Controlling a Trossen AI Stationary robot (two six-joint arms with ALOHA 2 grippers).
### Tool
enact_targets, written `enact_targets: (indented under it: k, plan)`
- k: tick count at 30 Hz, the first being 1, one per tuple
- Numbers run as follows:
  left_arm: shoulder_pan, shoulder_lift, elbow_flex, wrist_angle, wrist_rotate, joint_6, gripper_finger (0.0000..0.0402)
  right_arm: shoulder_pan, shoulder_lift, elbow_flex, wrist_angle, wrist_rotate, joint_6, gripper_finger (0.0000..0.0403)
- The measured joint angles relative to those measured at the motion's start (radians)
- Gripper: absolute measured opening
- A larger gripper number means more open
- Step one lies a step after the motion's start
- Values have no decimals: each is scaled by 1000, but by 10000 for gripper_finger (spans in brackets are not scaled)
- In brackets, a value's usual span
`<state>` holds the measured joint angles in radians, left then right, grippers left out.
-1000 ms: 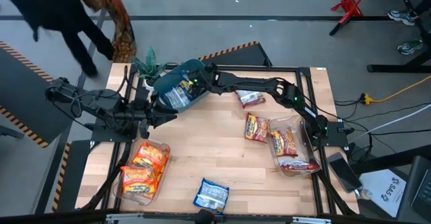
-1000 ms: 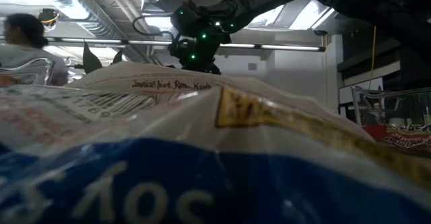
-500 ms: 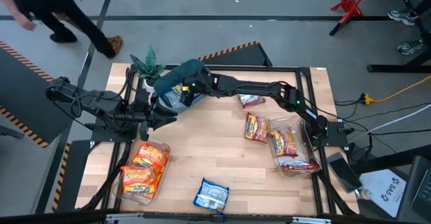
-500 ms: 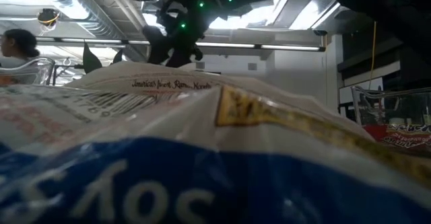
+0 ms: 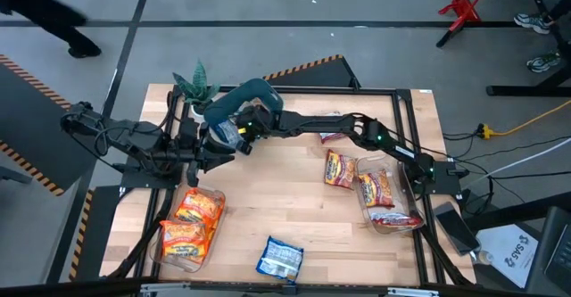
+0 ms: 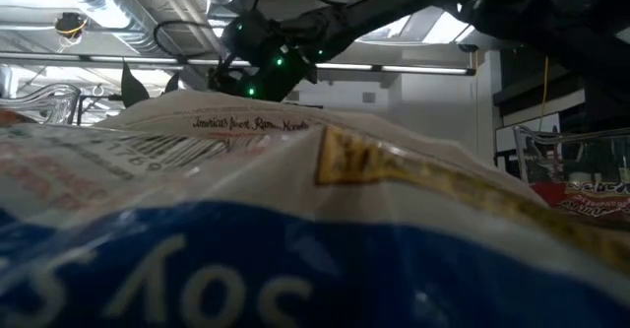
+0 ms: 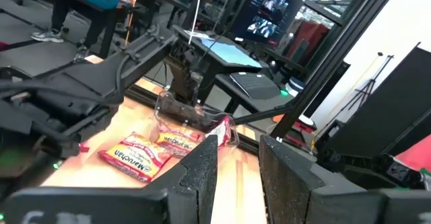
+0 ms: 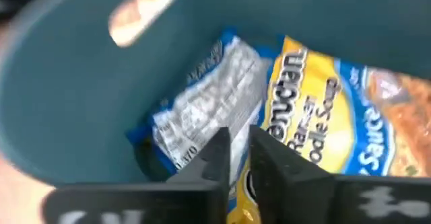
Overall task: Sort Maruchan noodles
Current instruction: Put the blue noodle pack into the blue bin
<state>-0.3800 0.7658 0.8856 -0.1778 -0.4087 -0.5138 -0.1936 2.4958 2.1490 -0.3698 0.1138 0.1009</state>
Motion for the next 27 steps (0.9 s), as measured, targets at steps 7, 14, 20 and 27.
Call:
enact_targets:
  k: [7, 14, 20, 27]
  plan:
    - [0, 0, 0, -6, -2, 1, 105, -25, 4, 0, -82, 206, 26, 10]
    - [0, 0, 0, -29, -2, 0, 105, -39, 1, 57, -142, 150, 21, 14]
    - [-2, 2, 0, -77, 0, 1, 105, -11, -72, 176, -323, 85, -56, 14]
    - [-76, 40, 0, -76, 26, 3, 105, 20, -378, 141, -740, 152, -64, 14]
